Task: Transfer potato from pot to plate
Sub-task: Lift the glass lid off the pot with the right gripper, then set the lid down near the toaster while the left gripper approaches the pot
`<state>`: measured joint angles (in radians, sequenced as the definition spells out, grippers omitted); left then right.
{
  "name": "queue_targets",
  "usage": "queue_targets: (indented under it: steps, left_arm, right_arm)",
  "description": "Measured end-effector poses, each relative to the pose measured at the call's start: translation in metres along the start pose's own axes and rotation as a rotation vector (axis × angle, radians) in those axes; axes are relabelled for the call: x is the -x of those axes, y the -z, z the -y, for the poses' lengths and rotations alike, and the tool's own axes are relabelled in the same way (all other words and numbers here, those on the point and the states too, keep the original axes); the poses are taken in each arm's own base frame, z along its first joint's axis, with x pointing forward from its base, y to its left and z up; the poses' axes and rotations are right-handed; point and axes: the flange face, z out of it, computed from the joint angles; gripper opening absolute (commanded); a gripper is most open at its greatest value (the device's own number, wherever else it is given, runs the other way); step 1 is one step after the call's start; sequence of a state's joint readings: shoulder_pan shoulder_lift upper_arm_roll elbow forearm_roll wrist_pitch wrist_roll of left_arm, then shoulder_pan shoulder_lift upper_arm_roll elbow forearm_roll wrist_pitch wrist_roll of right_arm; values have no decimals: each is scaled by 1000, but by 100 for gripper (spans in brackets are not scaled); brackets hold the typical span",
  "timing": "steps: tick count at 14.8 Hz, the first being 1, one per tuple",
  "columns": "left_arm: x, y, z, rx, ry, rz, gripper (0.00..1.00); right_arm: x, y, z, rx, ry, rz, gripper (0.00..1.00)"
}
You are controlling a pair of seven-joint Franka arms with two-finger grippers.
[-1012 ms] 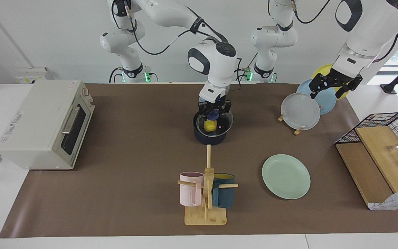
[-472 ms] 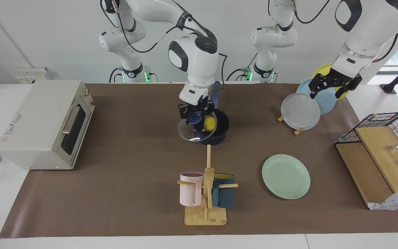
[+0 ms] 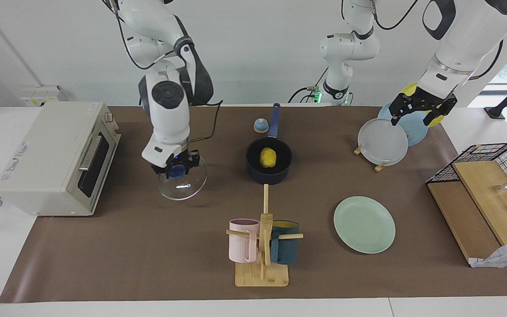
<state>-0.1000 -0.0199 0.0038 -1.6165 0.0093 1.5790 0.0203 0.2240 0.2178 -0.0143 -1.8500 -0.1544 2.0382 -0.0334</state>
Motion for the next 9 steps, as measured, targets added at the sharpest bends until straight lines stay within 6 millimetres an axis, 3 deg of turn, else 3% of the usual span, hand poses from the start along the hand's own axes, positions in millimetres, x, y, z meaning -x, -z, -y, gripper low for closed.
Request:
queue_targets:
  steps: [2, 4, 6, 8, 9]
  left_arm:
    - [0, 0, -16, -1, -27, -2, 100]
    - [0, 1, -31, -1, -51, -5, 100]
    - [0, 1, -47, -1, -40, -8, 100]
    - [3, -2, -69, 0, -2, -11, 100]
    - [5, -5, -82, -1, 10, -12, 100]
  right_arm:
    - [11, -26, -53, 0, 40, -47, 40]
    - [23, -46, -84, 7, 72, -82, 40]
    - [33, -65, -92, 10, 90, -91, 42]
    - [40, -77, -87, 5, 98, -84, 51]
    - [43, -81, -84, 4, 103, -87, 60]
